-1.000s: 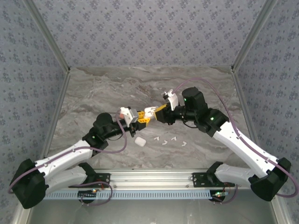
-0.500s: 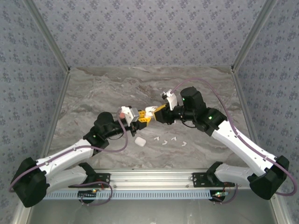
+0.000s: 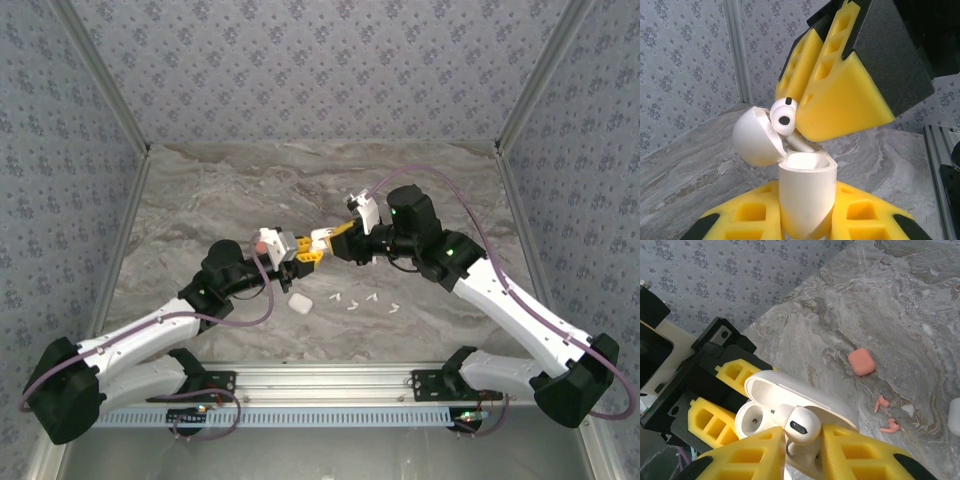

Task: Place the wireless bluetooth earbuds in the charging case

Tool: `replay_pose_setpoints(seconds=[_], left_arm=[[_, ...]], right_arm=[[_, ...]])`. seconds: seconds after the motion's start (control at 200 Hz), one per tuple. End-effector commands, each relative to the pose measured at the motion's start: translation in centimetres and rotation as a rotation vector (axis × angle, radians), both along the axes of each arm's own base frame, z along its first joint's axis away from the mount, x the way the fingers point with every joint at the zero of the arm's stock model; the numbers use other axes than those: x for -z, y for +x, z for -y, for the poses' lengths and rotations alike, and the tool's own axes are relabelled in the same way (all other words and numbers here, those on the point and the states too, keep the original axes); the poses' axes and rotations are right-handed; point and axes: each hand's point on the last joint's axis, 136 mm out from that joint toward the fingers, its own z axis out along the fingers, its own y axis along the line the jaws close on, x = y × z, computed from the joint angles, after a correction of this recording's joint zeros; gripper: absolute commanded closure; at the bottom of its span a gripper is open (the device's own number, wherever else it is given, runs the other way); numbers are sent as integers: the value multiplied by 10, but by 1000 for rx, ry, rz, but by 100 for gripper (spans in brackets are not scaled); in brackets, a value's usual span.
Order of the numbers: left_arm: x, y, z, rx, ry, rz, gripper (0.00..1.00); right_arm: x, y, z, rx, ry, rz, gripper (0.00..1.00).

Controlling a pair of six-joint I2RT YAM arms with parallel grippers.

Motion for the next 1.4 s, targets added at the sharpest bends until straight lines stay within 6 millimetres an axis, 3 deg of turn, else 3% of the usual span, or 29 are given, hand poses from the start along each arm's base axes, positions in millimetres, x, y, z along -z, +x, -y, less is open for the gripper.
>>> replay_pose_setpoints(seconds=[0.0,0.6,0.944,1.394], left_arm=[[-28,-4,3,29,-55,47,100],[-30,-3,2,19,-69,43,100],[-33,-3,2,18,-78,41,100],[-34,-3,3,21,-80,39,100]], right_arm=[[-10,2,-3,3,19,25,76],[-8,4,14,56,-37,93,77],[6,4,17,62,-75,83,77],[10,-1,14,26,-67,92,77]])
